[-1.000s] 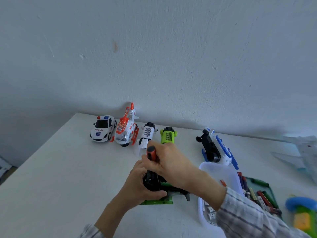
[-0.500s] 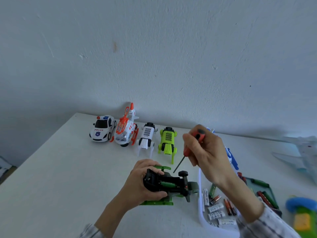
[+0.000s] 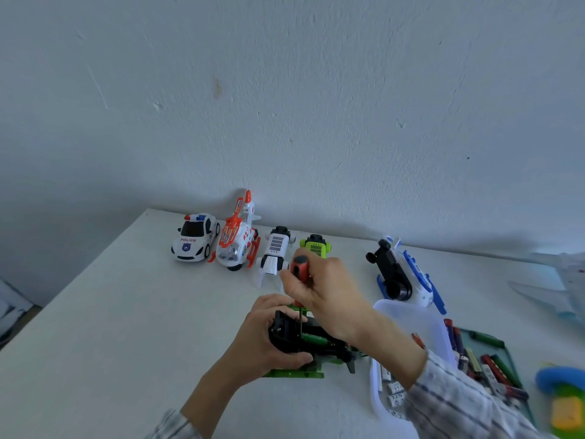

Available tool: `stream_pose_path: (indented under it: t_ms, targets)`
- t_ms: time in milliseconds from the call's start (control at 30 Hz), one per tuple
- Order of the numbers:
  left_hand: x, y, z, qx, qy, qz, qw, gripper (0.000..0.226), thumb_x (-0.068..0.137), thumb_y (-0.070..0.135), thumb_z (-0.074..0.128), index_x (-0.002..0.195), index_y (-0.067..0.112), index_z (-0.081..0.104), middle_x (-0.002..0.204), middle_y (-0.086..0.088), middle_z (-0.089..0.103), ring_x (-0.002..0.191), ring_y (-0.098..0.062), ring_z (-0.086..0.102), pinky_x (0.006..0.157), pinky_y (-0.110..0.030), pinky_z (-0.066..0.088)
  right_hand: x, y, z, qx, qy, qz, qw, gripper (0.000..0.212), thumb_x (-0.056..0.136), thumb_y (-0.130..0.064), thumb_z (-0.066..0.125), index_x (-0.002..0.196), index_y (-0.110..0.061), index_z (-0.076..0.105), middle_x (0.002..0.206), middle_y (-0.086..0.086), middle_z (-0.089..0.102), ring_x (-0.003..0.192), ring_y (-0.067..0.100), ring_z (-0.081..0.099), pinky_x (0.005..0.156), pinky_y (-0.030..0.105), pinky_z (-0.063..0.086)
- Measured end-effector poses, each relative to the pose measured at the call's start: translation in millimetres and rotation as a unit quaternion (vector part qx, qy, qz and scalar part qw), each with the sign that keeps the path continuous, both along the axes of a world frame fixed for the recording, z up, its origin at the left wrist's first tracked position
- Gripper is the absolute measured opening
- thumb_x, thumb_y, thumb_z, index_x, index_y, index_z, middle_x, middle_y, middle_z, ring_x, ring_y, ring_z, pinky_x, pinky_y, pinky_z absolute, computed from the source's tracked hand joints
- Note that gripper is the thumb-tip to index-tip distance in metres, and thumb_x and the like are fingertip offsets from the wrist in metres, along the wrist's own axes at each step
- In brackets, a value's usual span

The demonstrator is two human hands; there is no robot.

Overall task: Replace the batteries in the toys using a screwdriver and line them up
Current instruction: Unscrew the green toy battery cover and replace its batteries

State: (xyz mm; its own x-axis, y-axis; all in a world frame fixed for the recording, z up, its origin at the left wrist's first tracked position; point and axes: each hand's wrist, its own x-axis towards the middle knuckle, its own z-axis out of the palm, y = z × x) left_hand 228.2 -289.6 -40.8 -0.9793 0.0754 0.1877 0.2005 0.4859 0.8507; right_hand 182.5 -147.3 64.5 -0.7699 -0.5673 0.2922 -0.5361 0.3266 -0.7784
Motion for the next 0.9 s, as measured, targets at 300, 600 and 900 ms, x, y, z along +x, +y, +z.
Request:
stream_pose_path:
  t_ms: [300, 600, 900]
  targets:
    - [-0.6, -0.5, -5.7, -0.009, 0.000, 0.004, 1.000, 0.051, 0.051, 0.043, 0.090, 0.092, 0.054, 0.061, 0.107, 0.021, 0.057, 0.115, -0.006, 0.045, 0.097, -0.030, 0.045, -0.1, -6.9, 4.9, 0.010, 0.006, 0.031, 0.999, 0.028, 0.096, -0.018, 0.053, 0.071, -0.022, 0.041, 0.048, -0.021, 0.044, 0.044, 0.006, 0.043, 0.048, 0.009, 0.032]
    - [0.2, 0.4, -4.1, -0.010, 0.017, 0.000, 1.000, 0.050, 0.052, 0.040, 0.090, 0.092, 0.052, 0.062, 0.109, 0.024, 0.056, 0.115, -0.008, 0.046, 0.096, -0.023, 0.043, -2.9, -7.9, 5.5, -0.008, 0.020, 0.020, 1.000, 0.026, 0.095, -0.016, 0.054, 0.072, -0.012, 0.043, 0.053, -0.010, 0.030, 0.046, 0.010, 0.034, 0.049, 0.014, 0.029]
    - [0.6, -0.2, -3.6, 0.004, 0.029, 0.007, 1.000, 0.054, 0.050, 0.041, 0.088, 0.098, 0.049, 0.063, 0.112, 0.026, 0.056, 0.115, -0.006, 0.047, 0.095, -0.019, 0.042, 2.9, 2.2, 15.6, 0.011, 0.032, 0.019, 0.999, 0.034, 0.094, -0.020, 0.056, 0.065, -0.019, 0.039, 0.048, -0.010, 0.040, 0.045, 0.012, 0.038, 0.048, 0.014, 0.029]
